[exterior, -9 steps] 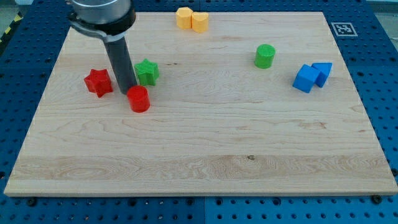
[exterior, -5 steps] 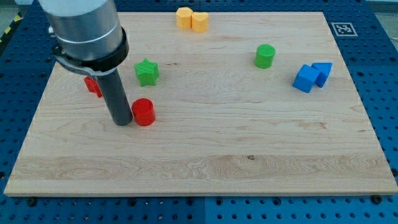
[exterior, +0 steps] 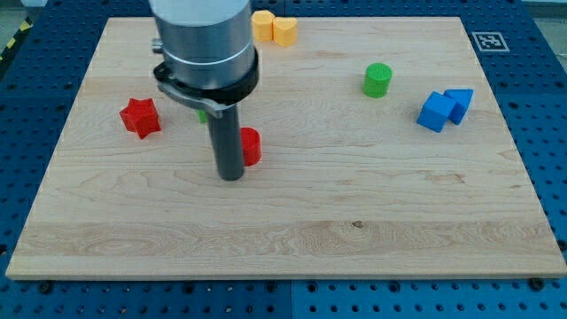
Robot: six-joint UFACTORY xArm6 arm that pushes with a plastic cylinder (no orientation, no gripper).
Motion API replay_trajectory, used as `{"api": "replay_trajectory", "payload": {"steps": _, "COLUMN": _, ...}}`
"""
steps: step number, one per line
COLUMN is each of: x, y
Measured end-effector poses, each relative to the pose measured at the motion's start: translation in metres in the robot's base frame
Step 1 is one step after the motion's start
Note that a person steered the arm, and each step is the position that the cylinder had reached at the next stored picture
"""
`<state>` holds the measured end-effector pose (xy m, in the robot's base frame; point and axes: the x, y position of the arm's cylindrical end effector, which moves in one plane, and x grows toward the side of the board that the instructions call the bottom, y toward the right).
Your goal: Push the red circle to the center of the board
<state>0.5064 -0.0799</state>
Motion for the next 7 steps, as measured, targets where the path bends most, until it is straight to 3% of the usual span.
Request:
{"api": "replay_trajectory", "payload": {"steps": 3, "x": -0.013, "y": -0.030}}
{"api": "replay_trajectory", "payload": {"steps": 6, "x": -0.039, "y": 0.070}}
{"api": "replay_trajectory", "payload": {"steps": 7, "x": -0.032, "y": 0.072}}
